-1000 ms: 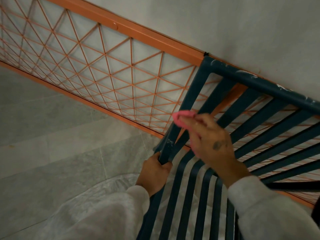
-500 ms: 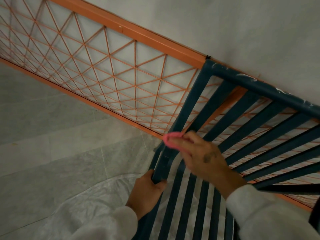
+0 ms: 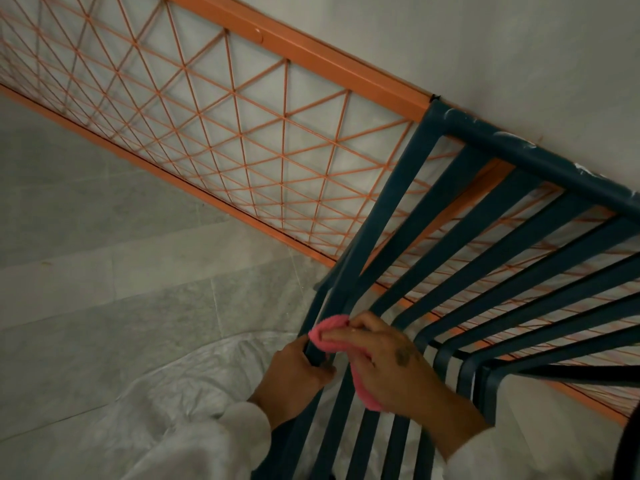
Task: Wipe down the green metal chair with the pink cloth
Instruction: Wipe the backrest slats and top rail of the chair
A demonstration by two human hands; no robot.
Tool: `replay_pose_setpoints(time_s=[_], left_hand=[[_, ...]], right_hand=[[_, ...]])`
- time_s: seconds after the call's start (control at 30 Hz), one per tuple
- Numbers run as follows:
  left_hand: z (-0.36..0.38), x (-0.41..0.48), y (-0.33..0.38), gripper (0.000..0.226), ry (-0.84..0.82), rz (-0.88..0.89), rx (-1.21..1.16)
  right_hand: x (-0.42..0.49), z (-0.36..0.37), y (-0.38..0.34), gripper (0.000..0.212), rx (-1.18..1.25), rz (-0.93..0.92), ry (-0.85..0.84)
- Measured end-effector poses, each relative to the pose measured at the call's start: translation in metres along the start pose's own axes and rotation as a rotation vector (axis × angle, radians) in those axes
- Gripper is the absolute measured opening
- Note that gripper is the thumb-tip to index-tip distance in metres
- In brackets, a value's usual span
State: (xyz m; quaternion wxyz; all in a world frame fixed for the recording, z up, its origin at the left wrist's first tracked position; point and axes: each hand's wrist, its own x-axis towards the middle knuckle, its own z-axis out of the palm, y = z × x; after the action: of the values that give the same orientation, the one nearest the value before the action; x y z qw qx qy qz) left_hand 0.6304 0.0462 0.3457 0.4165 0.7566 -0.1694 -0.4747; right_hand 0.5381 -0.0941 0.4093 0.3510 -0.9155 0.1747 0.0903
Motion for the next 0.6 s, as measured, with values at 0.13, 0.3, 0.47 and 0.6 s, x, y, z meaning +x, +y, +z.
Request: replay_pose_setpoints(time_s=[0.13,0.3,0.47,0.6], left_hand=[[-0.001,-0.001,0.003,0.018,-0.003,-0.008,-0.003],[-0.001,-0.002,0.005,0.017,-0.016,0.016,-0.020],[0.000,-0.001,0.002,0.016,0.007,0.017,0.002],[-0.001,0.001,-0.002,0.025,-0.064,0.083,-0.031]], right_hand=[[0.015,-0.049,-0.009,0.034,0.179,0.150,-0.162],[0.039,-0.057,-0.019,0.038,0.061,0.065,0.287],[0.012,-0.003,-0.014,0.042,-0.070,0.015,0.156],[-0.016,0.005,-0.006,0.046,0.058,0.031,-0.110]])
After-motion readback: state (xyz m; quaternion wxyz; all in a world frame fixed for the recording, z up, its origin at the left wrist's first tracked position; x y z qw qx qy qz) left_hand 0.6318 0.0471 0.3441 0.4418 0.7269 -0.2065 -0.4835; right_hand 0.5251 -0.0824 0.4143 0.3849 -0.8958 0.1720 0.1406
